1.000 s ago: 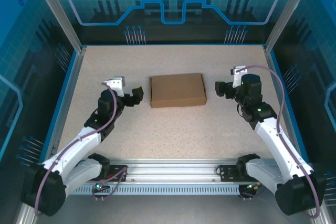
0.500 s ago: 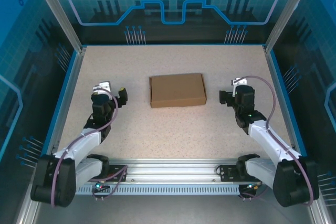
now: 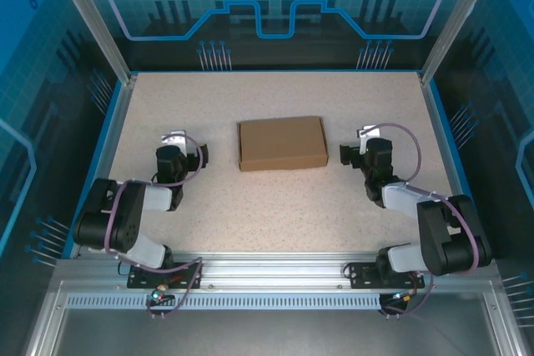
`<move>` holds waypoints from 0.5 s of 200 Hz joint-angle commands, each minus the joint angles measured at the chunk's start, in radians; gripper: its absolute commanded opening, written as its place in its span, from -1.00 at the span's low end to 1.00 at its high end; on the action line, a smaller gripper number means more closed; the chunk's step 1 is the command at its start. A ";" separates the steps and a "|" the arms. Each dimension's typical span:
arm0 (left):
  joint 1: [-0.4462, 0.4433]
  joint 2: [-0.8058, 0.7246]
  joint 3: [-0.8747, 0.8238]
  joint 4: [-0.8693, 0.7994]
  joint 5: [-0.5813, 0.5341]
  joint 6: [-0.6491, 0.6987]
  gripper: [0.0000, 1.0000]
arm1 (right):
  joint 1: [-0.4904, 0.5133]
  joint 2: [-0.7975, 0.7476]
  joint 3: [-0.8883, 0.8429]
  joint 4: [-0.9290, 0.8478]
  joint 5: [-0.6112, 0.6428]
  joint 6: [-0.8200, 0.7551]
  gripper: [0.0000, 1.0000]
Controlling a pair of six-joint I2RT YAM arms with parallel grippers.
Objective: Fold the paper box
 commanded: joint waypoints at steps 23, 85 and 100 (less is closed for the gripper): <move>0.015 0.014 0.017 0.099 0.044 0.016 0.98 | -0.043 0.097 -0.024 0.215 -0.079 -0.012 1.00; 0.015 0.013 0.016 0.097 0.044 0.016 0.98 | -0.070 0.120 -0.017 0.216 -0.115 0.004 1.00; 0.015 0.013 0.015 0.097 0.044 0.016 0.98 | -0.070 0.120 -0.017 0.215 -0.115 0.004 1.00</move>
